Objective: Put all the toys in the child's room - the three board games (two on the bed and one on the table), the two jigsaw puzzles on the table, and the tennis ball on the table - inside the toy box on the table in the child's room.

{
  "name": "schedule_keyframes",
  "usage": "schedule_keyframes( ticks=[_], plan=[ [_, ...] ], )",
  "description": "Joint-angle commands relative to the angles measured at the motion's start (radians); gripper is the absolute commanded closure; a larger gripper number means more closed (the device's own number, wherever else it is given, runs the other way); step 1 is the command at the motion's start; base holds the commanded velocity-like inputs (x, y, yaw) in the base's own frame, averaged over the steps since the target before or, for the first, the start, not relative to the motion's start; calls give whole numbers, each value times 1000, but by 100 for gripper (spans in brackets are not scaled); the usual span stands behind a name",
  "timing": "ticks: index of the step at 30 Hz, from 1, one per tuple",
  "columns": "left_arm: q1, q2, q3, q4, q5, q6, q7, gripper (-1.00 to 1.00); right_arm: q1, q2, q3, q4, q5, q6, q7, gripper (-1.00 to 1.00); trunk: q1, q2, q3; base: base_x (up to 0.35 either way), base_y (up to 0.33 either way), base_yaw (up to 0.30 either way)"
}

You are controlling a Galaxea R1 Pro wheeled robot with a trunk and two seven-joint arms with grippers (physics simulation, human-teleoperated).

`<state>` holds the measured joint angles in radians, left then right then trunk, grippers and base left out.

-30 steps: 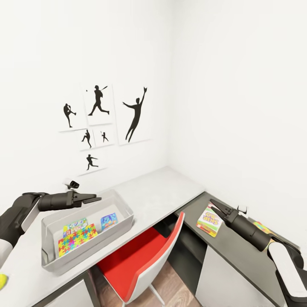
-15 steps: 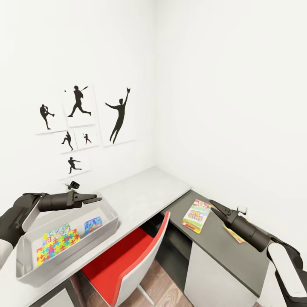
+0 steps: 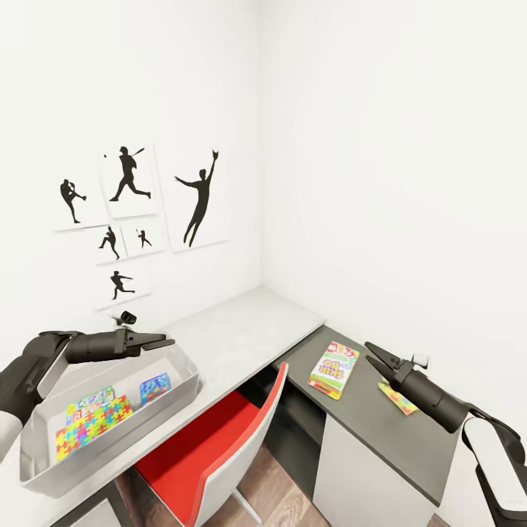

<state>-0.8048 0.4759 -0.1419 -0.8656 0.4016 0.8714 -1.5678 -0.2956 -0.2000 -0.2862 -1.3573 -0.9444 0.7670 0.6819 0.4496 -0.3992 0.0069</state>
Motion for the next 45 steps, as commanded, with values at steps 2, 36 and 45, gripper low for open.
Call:
schedule_keyframes(
  ticks=[2, 36, 45],
  plan=[
    [-1, 1, -4, 0, 3, 11, -3, -100, 0, 0, -2, 1, -2, 6, 1, -100, 0, -1, -1, 0, 0, -102],
    [-1, 0, -4, 2, 8, -28, -3, -100, 0, -2, -5, 41, -5, 6, 1, -100, 0, -1, -17, -14, -52, -248],
    [-1, 0, -4, 2, 8, -28, -3, -100, 0, -1, -9, 62, -3, 5, -1, -100, 0, -1, -21, 0, 0, -258]
  ],
)
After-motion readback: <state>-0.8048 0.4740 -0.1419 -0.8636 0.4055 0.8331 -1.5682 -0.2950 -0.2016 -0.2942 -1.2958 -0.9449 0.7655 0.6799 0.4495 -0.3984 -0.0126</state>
